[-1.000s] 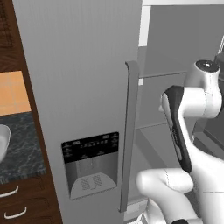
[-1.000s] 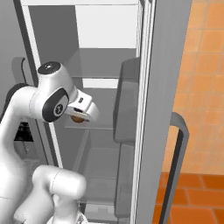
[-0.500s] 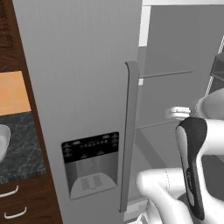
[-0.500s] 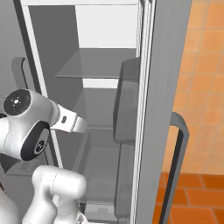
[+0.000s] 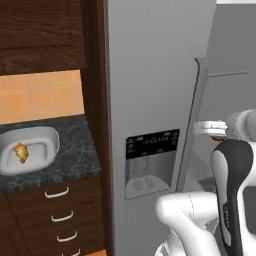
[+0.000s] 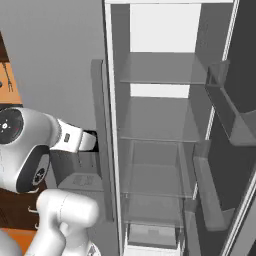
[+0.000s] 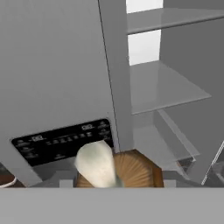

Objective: Place one mushroom and one chicken drumstick in each tupperware on the nearby counter, to pack two identical lunches.

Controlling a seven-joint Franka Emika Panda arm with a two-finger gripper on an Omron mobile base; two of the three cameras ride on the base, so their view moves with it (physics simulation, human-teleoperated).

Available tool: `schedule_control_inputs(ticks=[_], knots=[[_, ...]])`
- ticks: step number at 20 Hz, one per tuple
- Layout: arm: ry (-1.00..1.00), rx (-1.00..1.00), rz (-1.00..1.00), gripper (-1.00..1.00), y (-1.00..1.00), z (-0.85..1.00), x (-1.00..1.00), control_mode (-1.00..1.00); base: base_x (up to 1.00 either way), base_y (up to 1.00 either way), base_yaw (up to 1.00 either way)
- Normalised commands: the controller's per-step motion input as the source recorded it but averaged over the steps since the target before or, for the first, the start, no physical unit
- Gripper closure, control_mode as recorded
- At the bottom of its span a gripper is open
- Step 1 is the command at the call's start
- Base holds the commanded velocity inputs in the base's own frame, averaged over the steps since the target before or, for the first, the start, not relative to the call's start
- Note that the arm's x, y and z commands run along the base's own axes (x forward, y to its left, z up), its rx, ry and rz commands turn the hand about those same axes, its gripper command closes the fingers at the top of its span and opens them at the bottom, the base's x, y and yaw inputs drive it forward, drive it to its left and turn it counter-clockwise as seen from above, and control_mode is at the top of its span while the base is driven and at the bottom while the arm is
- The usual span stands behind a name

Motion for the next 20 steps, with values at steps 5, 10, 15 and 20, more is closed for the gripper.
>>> schedule_control_inputs(ticks=[5, 10, 15, 20], knots=[[0.0, 0.0, 0.0, 1.0, 0.0, 0.0, 0.0, 1.0, -0.1, 1.0, 0.08], [0.0, 0.0, 0.0, 1.0, 0.0, 0.0, 0.0, 1.0, -0.22, 1.0, 0.09], [0.0, 0.0, 0.0, 1.0, 0.0, 0.0, 0.0, 1.0, 0.6, 0.98, 0.07], [0.0, 0.0, 0.0, 1.0, 0.0, 0.0, 0.0, 1.0, 0.92, 0.57, 0.02]])
